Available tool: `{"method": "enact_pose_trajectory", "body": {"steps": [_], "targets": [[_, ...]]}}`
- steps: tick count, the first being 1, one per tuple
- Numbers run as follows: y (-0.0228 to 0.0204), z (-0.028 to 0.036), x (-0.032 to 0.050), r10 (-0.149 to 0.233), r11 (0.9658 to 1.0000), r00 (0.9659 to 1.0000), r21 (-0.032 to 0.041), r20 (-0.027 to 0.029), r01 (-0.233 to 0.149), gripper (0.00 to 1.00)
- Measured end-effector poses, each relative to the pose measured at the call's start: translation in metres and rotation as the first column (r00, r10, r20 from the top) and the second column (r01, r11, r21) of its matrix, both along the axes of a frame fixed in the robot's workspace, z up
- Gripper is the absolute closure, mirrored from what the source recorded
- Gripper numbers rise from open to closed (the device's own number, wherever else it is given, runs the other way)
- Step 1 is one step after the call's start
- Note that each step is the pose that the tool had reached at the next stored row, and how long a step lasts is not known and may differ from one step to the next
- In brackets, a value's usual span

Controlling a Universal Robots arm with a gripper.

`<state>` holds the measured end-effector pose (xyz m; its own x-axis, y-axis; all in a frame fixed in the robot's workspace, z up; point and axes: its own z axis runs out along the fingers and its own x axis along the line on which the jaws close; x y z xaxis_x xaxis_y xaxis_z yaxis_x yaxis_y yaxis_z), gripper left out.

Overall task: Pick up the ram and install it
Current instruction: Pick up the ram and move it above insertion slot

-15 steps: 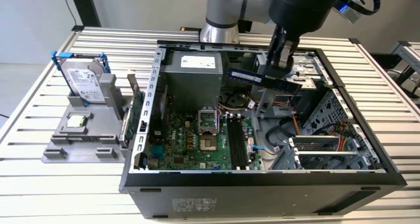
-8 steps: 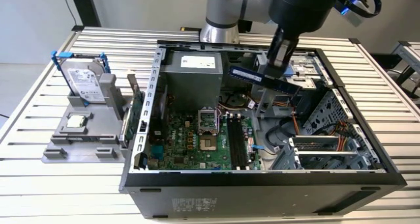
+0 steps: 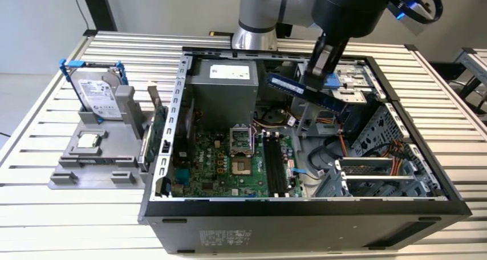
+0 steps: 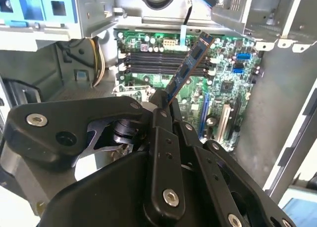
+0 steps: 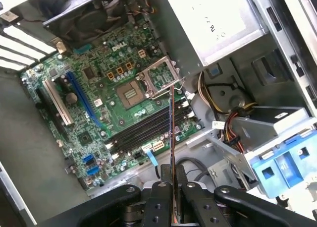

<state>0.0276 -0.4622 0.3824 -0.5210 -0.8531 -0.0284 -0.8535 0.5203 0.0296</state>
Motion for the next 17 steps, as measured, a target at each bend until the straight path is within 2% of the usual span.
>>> {"method": "enact_pose_trajectory", "body": {"steps": [4,8,12,17], "targets": [[0.0000,0.0000,0.0000,-0.059,0.9983,0.9983,0.0000,0.0000,0.059,1.00],[0.0000,0.0000,0.0000,-0.116,0.9933,0.9933,0.0000,0.0000,0.116,1.00],[0.0000,0.0000,0.0000,-0.173,0.9849,0.9849,0.0000,0.0000,0.173,1.00],[0.0000,0.0000,0.0000,-0.238,0.9713,0.9713,0.0000,0.0000,0.238,1.00]]}}
